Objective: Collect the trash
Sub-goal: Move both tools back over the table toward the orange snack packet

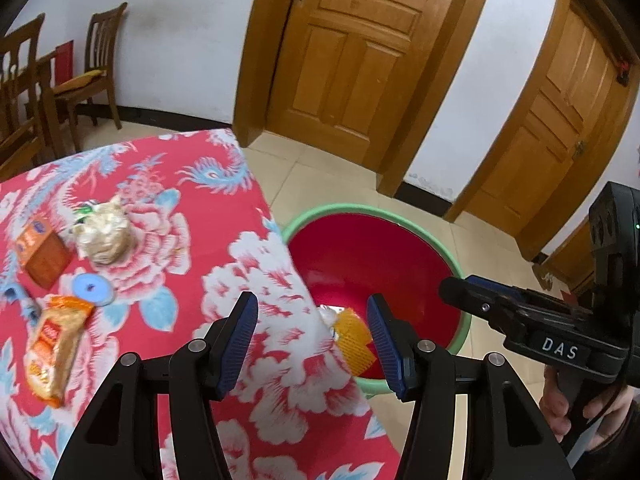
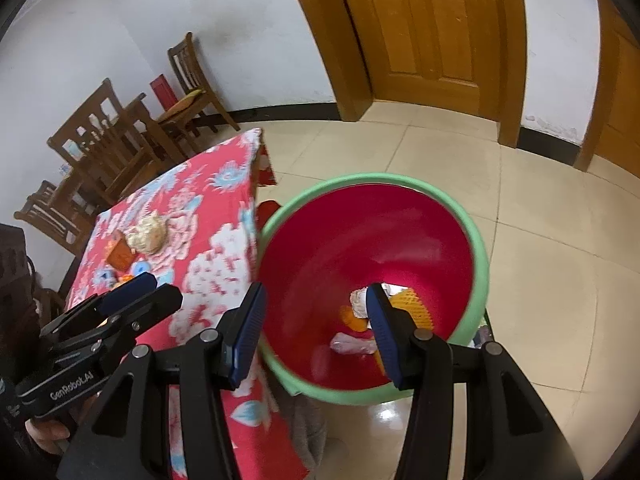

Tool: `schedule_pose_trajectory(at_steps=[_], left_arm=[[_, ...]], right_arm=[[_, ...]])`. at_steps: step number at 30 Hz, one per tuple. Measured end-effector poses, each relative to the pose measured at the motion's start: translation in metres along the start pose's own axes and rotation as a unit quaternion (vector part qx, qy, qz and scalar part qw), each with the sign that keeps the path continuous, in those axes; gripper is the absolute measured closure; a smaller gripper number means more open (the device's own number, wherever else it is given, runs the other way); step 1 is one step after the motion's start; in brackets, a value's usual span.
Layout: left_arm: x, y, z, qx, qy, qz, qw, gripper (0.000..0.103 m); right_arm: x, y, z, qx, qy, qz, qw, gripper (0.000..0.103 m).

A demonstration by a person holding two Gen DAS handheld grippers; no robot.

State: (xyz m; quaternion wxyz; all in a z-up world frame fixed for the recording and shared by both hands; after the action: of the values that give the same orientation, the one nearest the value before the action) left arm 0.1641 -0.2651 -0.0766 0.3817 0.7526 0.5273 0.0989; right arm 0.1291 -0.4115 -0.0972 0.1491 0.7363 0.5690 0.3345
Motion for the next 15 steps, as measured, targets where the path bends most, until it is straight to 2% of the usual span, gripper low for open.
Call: schedule_pose_trajectory(at_steps=[15], left_arm=[[0.052,-0.003,-0.052,-0.036,0.034,-0.033,0.9982,0.045]], right_arm=[[0.078,-0.004,-0.016,-0.014,0.047,-0.049,0.998,0.050]])
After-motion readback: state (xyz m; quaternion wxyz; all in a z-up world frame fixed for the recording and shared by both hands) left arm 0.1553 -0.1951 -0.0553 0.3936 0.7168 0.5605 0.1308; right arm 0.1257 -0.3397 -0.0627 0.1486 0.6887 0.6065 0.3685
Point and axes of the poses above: each gripper's, at about its wrist camera, not at the fingertips, and z roughly the way its jaws point, x to its left, y to its top, the point moved 8 cm from there along z, roughly the way its jaws point, and after that the axes turned 2 degrees about -x, right-handed, at the moved point
